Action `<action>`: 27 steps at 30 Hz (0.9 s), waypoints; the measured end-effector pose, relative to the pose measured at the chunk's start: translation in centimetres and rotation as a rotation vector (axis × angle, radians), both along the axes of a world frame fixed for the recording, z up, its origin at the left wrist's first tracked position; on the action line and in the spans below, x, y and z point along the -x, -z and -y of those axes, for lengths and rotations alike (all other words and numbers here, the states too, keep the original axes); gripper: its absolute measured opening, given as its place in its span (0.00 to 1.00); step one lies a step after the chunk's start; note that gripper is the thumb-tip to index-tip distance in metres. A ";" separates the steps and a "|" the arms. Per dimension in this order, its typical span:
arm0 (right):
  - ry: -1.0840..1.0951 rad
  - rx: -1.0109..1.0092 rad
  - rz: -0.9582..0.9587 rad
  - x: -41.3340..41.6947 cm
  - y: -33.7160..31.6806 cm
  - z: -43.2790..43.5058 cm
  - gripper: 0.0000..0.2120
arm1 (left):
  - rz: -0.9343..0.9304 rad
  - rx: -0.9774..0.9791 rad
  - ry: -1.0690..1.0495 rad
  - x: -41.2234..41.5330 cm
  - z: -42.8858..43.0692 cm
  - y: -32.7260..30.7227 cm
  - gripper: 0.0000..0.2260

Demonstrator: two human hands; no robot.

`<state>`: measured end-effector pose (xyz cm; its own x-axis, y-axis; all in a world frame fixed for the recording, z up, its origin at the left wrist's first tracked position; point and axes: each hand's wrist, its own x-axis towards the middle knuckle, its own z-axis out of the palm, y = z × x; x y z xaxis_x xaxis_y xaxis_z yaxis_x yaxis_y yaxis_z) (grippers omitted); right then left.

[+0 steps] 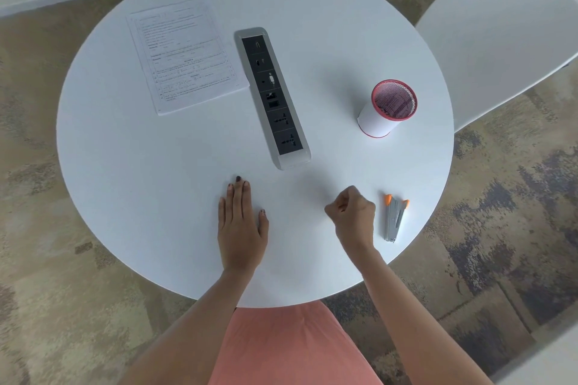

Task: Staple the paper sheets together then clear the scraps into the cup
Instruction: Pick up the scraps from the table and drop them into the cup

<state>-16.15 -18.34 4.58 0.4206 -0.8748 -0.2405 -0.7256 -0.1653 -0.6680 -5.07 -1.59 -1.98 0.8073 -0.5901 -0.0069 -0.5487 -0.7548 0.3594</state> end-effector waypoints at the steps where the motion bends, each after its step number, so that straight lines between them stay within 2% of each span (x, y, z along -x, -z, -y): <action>1: 0.029 0.005 0.037 0.0 -0.3 0.5 0.05 | 0.000 -0.001 -0.001 0.0 0.0 0.0 0.27; 8: 0.171 0.235 0.177 -1.4 -2.7 4.7 0.04 | -0.006 -0.006 -0.007 0.0 0.1 -0.2 0.27; 15: 0.199 0.523 0.261 -2.9 -3.8 10.9 0.09 | -0.009 -0.010 -0.004 0.0 0.0 -0.1 0.27; 20: 0.205 0.668 0.224 -3.9 -3.7 14.4 0.09 | -0.011 -0.012 -0.002 0.0 0.0 -0.1 0.27; 27: 0.181 0.665 0.124 -4.8 -3.4 16.4 0.12 | -0.012 -0.020 -0.002 0.0 0.1 -0.1 0.27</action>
<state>-11.33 -34.76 7.98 0.2442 -0.8784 0.4108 -0.7054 -0.4516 -0.5463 -5.07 -1.70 -1.89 0.8083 -0.5881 -0.0284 -0.5428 -0.7629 0.3513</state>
